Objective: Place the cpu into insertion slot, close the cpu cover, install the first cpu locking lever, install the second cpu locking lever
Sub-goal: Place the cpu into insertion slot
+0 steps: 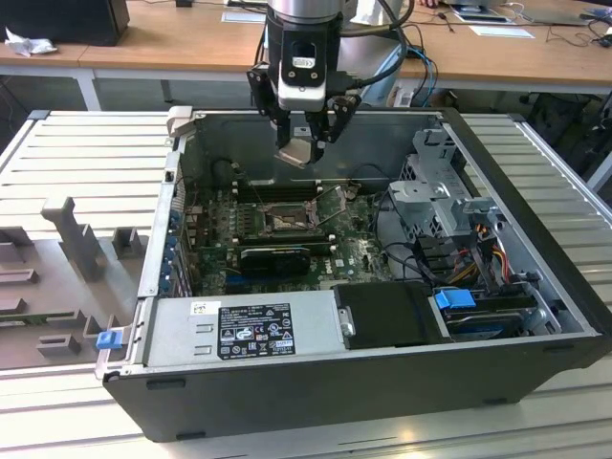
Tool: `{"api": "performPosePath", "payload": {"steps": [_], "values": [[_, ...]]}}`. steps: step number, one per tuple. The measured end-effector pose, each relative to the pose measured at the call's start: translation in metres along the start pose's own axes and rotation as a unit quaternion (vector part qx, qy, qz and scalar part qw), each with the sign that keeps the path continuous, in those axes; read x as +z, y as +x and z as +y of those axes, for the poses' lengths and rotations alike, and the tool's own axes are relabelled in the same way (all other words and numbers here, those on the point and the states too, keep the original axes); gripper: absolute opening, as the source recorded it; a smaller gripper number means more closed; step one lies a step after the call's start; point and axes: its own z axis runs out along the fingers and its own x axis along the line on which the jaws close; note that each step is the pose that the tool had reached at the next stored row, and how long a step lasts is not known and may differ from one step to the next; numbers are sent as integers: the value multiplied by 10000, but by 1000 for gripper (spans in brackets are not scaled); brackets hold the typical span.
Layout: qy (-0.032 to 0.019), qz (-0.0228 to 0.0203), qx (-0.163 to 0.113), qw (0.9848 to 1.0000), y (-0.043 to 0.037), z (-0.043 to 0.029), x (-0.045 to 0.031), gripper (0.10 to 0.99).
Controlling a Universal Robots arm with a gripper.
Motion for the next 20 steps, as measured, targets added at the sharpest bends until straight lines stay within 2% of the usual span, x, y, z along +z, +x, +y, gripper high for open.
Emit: {"api": "performPosePath", "payload": {"steps": [3,12,14,17,20], "values": [[-6,-25,278,9996,0,0,5,533],[-6,-30,330,9995,-2,-9,103,533],[-6,-35,389,9992,-2,-10,103,533],[-11,-54,606,9981,-2,-10,109,533],[-15,-76,850,9963,-2,-10,115,533]]}}
